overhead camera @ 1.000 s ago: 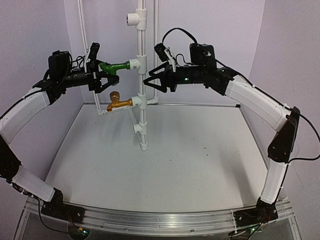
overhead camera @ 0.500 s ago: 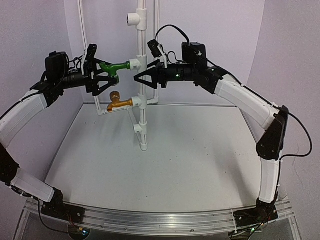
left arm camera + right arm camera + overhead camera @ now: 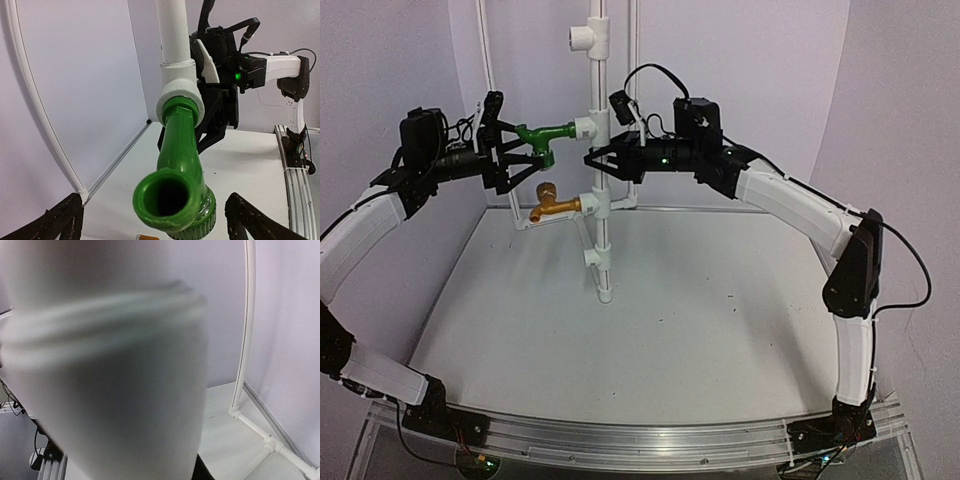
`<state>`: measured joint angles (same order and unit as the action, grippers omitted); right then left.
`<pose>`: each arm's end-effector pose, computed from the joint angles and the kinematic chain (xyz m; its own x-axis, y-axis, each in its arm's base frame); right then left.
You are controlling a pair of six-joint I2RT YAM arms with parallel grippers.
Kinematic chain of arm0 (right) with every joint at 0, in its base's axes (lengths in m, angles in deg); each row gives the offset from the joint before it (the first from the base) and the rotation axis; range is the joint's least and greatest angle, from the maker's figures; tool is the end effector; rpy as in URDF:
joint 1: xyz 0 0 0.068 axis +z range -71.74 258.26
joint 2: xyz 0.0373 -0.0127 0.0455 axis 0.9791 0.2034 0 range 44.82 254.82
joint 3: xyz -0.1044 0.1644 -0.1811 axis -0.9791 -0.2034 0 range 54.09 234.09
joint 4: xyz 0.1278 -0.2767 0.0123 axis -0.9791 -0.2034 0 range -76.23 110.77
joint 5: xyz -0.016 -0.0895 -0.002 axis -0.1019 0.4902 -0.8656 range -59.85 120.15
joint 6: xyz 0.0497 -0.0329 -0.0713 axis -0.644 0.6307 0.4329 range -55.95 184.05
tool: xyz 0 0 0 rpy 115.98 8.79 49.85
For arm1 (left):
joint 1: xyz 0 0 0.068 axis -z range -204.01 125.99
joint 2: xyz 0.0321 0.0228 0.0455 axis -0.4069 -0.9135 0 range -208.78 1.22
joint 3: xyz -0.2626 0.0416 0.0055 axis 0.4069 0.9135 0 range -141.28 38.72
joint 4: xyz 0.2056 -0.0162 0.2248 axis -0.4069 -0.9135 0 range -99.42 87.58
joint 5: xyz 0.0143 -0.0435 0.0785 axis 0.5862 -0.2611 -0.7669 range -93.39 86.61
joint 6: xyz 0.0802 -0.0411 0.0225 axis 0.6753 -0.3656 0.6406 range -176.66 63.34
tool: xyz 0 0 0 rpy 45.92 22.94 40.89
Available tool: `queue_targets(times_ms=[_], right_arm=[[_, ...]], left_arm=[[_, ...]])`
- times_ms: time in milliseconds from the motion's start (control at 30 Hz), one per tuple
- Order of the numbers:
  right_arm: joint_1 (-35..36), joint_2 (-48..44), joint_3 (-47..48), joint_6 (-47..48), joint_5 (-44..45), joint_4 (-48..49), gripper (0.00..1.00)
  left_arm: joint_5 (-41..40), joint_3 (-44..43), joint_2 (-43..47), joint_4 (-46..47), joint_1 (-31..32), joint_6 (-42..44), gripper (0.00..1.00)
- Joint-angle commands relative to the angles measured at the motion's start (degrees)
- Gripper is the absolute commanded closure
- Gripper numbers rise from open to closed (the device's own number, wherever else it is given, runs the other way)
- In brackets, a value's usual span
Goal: Install the water faucets
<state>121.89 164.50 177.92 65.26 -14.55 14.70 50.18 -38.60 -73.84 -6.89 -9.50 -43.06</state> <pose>0.3695 0.4336 0.4131 -0.0031 -0.0237 -0.9997 -0.9996 0.0290 0.0024 0.3374 -0.1568 0.4283 0.1817 0.0972 -0.9785 0.9099 0.3607 0.2048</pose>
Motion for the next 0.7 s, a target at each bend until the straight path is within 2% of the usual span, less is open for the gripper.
queue_targets(times_ms=[0,200,433,667], right_arm=[[0.25,-2.52,-2.44,-2.27,-0.52,2.13,0.81],[0.23,-6.53,-4.9,-1.67,-0.56,2.13,0.98],[0.23,-11.32,-9.59,2.86,-1.79,0.47,1.0],[0.23,-11.34,-5.11,6.51,-2.0,-7.35,1.0]], left_arm=[[1.39,1.85,2.98,0.3,-1.54,-1.78,0.01],[3.61,4.42,4.86,1.12,-1.62,-0.77,0.0],[5.6,5.54,5.6,6.59,-1.33,-6.7,0.0],[4.58,5.31,6.03,6.75,1.3,-8.55,0.0]])
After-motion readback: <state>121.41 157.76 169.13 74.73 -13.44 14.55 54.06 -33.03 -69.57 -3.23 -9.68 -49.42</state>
